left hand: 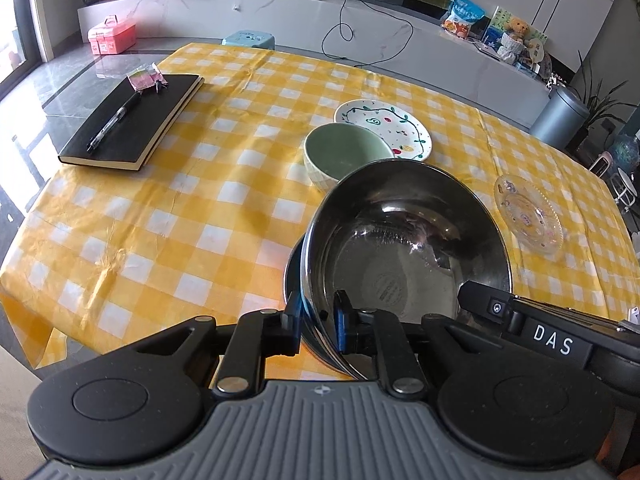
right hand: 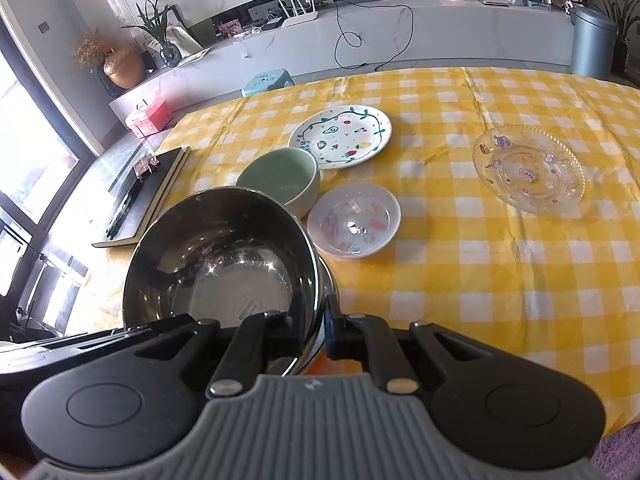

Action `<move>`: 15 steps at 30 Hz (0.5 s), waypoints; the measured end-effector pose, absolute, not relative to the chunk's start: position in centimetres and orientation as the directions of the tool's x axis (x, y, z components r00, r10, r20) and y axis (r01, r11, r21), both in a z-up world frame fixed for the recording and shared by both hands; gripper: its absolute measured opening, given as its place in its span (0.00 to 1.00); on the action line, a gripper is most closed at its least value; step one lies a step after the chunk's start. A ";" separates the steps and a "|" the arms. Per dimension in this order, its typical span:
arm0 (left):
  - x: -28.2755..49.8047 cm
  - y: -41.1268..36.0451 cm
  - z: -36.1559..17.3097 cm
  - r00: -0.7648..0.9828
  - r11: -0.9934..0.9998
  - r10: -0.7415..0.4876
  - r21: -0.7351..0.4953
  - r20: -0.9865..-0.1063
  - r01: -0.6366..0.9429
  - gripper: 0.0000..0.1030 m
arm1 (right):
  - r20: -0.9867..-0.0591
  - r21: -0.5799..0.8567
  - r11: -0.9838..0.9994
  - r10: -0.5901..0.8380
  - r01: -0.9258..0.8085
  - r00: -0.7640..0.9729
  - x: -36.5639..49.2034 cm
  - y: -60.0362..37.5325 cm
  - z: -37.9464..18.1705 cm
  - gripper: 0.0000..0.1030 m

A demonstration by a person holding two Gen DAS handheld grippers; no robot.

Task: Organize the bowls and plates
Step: 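Carry the blue-bottomed bowl with both grippers and lower it into the orange-bottomed bowl, then open both grippers to release the stacked blue-bottomed bowl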

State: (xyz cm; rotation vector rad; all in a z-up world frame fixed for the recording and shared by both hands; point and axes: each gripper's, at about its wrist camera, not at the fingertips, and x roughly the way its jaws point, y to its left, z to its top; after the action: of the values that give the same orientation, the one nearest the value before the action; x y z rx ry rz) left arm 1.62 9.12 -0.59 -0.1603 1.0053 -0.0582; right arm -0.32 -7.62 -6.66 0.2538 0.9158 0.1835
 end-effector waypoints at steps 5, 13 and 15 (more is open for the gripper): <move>2.0 9.4 -1.2 0.517 0.984 -0.133 -0.174 -0.846 -0.032 0.17 | -0.769 0.279 0.959 0.252 -0.046 0.588 0.0 -7.3 -7.1 0.07; 2.5 9.8 -1.7 0.507 0.983 -0.131 -0.179 -0.852 -0.046 0.18 | -0.788 0.271 0.962 0.248 -0.044 0.564 0.9 -6.8 -8.0 0.07; 2.7 9.9 -1.8 0.505 0.983 -0.128 -0.177 -0.854 -0.049 0.19 | -0.791 0.269 0.962 0.247 -0.045 0.560 1.1 -6.7 -8.2 0.07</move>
State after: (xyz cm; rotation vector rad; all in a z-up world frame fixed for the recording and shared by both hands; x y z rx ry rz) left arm 2.65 9.90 -1.78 -0.1870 1.0419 -0.0478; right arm 1.08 -6.68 -8.16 0.2285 0.9634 0.1741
